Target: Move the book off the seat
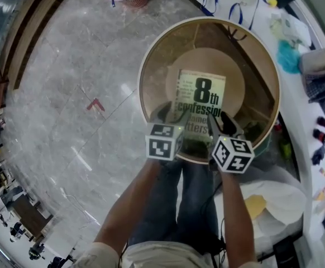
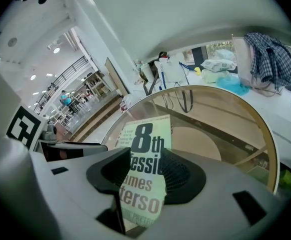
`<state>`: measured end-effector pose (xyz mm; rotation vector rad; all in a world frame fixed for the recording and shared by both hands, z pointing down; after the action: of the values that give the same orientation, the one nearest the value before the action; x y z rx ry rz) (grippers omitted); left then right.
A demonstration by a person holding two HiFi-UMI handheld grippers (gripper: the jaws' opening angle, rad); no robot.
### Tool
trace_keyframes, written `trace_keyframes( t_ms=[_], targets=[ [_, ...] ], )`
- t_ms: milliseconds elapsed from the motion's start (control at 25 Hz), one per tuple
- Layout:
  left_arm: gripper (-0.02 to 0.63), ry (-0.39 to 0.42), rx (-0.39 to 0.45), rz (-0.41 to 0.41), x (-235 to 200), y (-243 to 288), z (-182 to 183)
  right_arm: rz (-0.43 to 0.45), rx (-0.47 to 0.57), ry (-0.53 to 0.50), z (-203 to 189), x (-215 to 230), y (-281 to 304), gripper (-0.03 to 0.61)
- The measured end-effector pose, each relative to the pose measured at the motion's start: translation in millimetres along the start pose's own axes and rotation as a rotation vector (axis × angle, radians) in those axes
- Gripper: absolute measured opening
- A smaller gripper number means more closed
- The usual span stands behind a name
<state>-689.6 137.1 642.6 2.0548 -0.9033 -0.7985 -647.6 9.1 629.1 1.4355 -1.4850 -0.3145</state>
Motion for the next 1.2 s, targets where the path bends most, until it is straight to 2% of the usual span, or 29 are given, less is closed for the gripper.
trace_keyframes(
  t_ms=[200,400,600,760,1000,1200],
  targets=[
    [0.251,0.015,0.040,0.012,10,-26,25,0.027,0.029,-0.044,23,-26,-20,0.190],
    [0.197,0.031,0.104,0.033,17,-62,55,0.041,0.076,-0.085,50,-53,-49,0.189],
    [0.113,0.015,0.191,0.050,26,-103,87,0.045,0.125,-0.156,75,-78,-82,0.121],
    [0.011,0.038,0.239,0.070,33,-139,116,0.055,0.178,-0.186,96,-101,-113,0.089],
    [0.003,0.072,0.345,0.089,49,-195,159,0.069,0.287,-0.267,134,-140,-166,0.006],
    [0.002,0.126,0.481,0.120,57,-248,210,0.101,0.419,-0.307,189,-171,-217,0.006]
  ],
)
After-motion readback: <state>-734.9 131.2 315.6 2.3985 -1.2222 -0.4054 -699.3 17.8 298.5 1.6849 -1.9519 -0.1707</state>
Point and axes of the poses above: the fingertips, and each gripper's own axes: y forward along the fingers, x to its right, z out of its top, the point moved 1 cm from there along -y, backward along the fingers, and after that the axes turned 8 degrees about y, right-handed, at the moved point
